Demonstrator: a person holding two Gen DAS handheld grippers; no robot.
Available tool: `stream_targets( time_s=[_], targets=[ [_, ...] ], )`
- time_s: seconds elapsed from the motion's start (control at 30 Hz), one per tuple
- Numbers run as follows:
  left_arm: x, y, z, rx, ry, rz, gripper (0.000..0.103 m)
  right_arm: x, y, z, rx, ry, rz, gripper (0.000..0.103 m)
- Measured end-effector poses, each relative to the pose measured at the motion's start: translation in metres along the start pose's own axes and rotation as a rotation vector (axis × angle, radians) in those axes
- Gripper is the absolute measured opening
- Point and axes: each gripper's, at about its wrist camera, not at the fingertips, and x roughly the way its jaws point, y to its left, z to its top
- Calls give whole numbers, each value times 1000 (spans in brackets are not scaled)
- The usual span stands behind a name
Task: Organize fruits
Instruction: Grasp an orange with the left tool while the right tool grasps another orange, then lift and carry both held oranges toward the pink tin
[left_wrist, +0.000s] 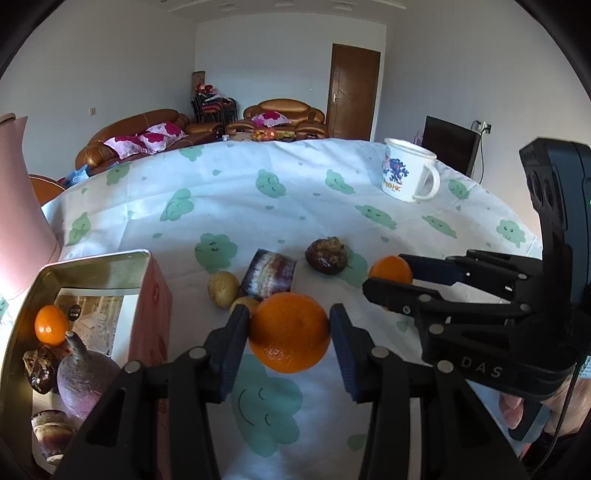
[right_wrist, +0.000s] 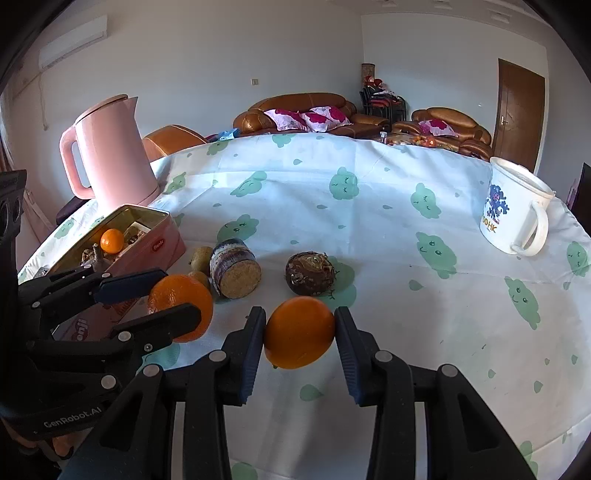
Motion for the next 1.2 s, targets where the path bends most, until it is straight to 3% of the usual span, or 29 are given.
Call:
stream_targets(
  time_s=[0.33,1.2],
  targets=[
    [-15,3,0,-11,-81,30,47,-10,4,0,-22,-54,4,40],
    [-38,-2,-5,5,-200,87,47,-33,7,-4,-37,-181,9,40]
  ],
)
